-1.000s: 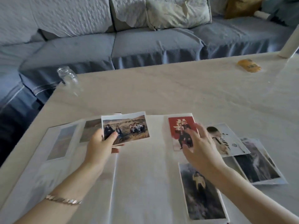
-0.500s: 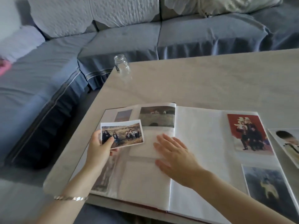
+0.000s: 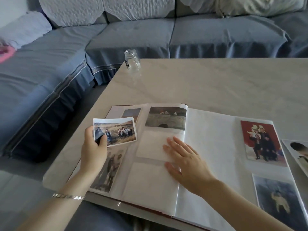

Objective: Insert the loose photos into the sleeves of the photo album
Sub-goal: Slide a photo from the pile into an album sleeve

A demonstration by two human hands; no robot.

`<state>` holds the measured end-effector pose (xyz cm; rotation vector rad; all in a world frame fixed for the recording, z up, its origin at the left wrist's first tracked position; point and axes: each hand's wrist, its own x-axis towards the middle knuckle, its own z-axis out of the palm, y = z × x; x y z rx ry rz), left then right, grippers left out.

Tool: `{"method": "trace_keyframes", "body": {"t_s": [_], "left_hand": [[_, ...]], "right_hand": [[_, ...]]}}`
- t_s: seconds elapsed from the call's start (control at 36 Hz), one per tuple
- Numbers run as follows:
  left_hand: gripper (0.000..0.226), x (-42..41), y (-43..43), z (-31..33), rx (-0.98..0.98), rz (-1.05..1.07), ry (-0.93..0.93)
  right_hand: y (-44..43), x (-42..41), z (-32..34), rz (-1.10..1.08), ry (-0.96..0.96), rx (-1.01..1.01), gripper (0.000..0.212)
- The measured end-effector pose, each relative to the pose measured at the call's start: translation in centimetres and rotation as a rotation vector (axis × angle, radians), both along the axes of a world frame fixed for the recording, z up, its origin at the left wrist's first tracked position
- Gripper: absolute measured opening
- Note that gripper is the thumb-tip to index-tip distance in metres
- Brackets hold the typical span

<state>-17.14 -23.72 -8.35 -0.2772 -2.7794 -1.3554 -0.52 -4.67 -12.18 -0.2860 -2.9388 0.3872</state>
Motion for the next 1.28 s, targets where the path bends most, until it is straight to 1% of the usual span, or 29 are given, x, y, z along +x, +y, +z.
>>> {"method": "trace_keyframes", "body": {"t_s": [0.19,0.28,0.39,0.5,0.67,0.86,0.97,1.03,1.06,1.08,1.11,1.14,1.19,1.22,1.28], "left_hand": [[0.037,0.6,-0.3,0.1,0.061,0.023,0.040],[0.035,0.4,-0.5,-0.3,0.074,0.003,0.008],[0.032,-0.1,-0.9,-1.0,0.072,-0.062,-0.089],[0.027,-0.4,-1.4,-1.4,-0.044,-0.200,-0.220],[0.021,-1.9,-2.1,-1.0,-0.127,-0.273,-0.394],[0.027,-2.8,-0.1,0.4,-0.270,-0.460,-0.461],[0.018,-2.4,2.3,1.1,-0.354,-0.555,-0.485],[0.031,-2.1,3.3,1.2,-0.389,-0.588,-0.492],[0.034,-1.9,3.6,1.2,-0.430,-0.590,-0.488],[0.032,-1.7,3.9,1.3,-0.476,-0.588,-0.477],[0.025,-1.6,4.1,1.4,-0.496,-0.583,-0.469],[0.020,-1.4,4.4,1.5,-0.476,-0.581,-0.463],[0.013,-1.5,4.5,1.5,-0.371,-0.532,-0.462],[0.014,-1.5,4.5,1.5,-0.335,-0.490,-0.456],[0.039,-1.7,4.3,1.1,-0.300,-0.385,-0.419]], "right_hand": [[0.1,0.0,-0.1,0.009,0.006,0.012,0.065],[0.2,-0.1,-0.5,0.018,0.021,-0.014,0.065],[0.2,-0.1,-0.7,0.021,0.021,-0.016,0.064],[0.2,-0.1,-0.8,0.023,0.042,-0.020,0.063],[0.2,-0.1,-0.9,0.034,0.075,-0.032,0.063],[0.3,-0.2,-1.1,0.050,0.086,-0.052,0.065],[0.3,-0.2,-0.9,0.050,0.082,-0.049,0.064],[0.3,-0.2,-0.8,0.046,0.088,-0.033,0.063],[0.2,-0.2,-0.8,0.043,0.092,-0.028,0.062],[0.2,-0.1,-0.9,0.042,0.093,-0.030,0.061],[0.2,-0.1,-0.9,0.044,0.097,-0.036,0.061],[0.3,-0.1,-0.9,0.049,0.096,-0.049,0.061],[0.3,-0.1,-1.0,0.061,0.095,-0.094,0.062],[0.2,-0.1,-1.1,0.064,0.099,-0.125,0.064],[0.0,0.1,-1.1,0.039,0.115,-0.191,0.072]]}}
